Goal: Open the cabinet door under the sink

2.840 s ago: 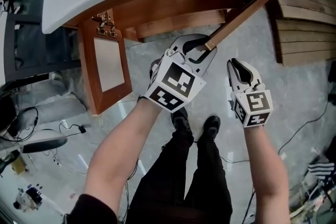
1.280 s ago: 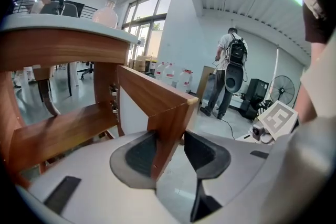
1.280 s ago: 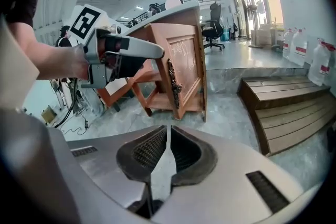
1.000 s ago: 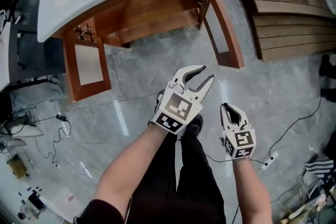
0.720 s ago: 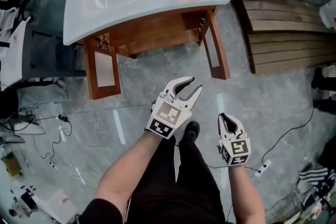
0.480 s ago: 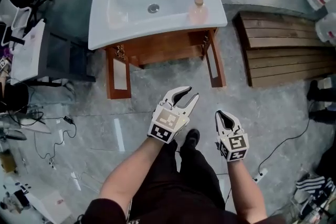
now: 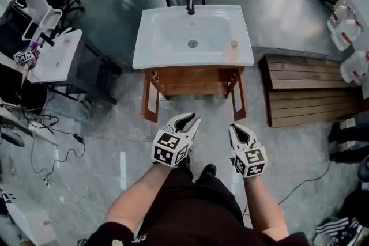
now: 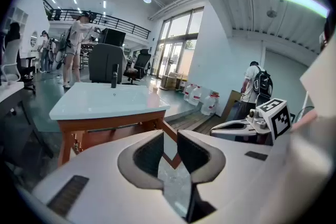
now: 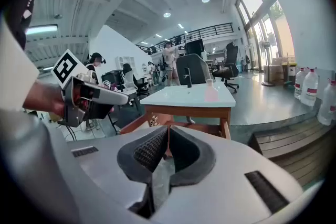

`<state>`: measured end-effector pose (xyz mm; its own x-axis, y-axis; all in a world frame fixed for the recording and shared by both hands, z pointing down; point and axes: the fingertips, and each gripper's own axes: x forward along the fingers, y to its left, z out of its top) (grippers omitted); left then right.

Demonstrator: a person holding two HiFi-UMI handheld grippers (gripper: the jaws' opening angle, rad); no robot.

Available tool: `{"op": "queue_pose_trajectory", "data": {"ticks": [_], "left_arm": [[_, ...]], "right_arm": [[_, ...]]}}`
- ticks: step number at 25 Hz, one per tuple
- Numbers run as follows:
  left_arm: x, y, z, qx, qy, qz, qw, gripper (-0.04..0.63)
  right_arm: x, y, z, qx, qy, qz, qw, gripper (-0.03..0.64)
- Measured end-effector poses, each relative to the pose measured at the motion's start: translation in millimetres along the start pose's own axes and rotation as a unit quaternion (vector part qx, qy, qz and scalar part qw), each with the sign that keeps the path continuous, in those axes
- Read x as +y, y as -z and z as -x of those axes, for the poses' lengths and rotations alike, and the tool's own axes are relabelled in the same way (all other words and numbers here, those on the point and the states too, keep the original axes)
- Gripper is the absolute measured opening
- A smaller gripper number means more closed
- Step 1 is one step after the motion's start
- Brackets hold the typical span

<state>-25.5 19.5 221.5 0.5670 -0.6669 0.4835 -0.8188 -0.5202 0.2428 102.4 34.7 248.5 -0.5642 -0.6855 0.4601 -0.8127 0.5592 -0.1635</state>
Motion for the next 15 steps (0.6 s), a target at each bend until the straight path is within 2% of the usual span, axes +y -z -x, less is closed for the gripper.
{"op": "queue_pose_trajectory", "data": {"ticks": [5, 10, 15], "left_arm": [[18.9, -12.7, 47.0, -0.014, -0.014, 0.008, 0.9998, 0.083], [29.1, -20.8, 77.5, -0.02, -0.002, -0.024, 0.9995, 0.08], [53.9, -34.0, 105.7, -0.043, 0.001, -0.035, 0.9985, 0.074]], "right_arm": [[40.9, -18.6, 10.9, 0.007, -0.01, 0.012, 1.0, 0.023], [62.5, -42.3, 5.9, -0.001, -0.001, 0.025, 1.0, 0.015], [79.7, -64.3, -8.2, -0.024, 0.009, 0.011, 1.0, 0.015]]}}
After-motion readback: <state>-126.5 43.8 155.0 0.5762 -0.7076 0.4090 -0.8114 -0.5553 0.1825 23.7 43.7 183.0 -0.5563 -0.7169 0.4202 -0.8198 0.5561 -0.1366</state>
